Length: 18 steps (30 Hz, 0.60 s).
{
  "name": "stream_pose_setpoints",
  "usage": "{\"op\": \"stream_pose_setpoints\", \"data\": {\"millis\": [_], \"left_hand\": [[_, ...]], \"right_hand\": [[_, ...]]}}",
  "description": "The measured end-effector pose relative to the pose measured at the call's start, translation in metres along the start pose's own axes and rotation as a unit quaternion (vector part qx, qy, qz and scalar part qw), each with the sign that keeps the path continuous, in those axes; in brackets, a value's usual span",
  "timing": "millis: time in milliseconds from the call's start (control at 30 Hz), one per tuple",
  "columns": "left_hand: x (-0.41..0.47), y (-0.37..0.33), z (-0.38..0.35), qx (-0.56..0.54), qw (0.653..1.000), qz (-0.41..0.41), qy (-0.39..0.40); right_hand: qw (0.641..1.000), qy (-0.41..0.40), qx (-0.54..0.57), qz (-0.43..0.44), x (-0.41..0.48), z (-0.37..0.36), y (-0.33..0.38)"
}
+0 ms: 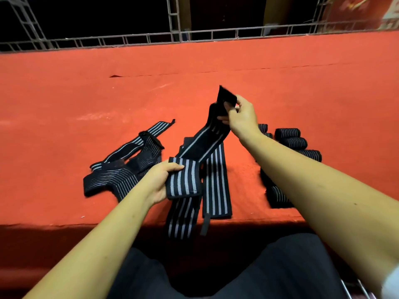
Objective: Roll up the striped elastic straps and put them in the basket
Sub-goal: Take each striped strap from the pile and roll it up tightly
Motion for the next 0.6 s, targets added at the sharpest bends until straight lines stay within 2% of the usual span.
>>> {"op": "stream_pose_setpoints", "data": {"millis": [333, 500, 533, 600], "left_hand": [[0.010, 0.032, -0.032, -0.037, 0.982, 0.034, 0.183], [0.030, 0.054, -0.039, 0.156, 0.981, 0.023, 0.110], [0.033, 0.057, -0.039, 0.168, 0.980, 0.021, 0.104], [0.032, 0.056, -0.045, 0.108, 0.986, 0.019, 0.128]], "right_hand": [[0.999, 0.001, 0.006, 0.052, 0.008, -0.003, -0.002], [0.998, 0.001, 0.012, 0.063, 0.009, -0.001, -0.013], [0.998, 0.002, 0.012, 0.064, 0.009, -0.001, -0.016], [0.997, 0.011, 0.020, 0.068, 0.012, -0.001, -0.021]]}}
Point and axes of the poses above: each hand's wrist, its own x-axis towards the middle knuckle, its own z-axis out of the back of the hand, y = z × x, the point moved 2 cm from there along x, towards the middle knuckle, and after that the axes turned 1 degree about x, right-handed, at the moved point
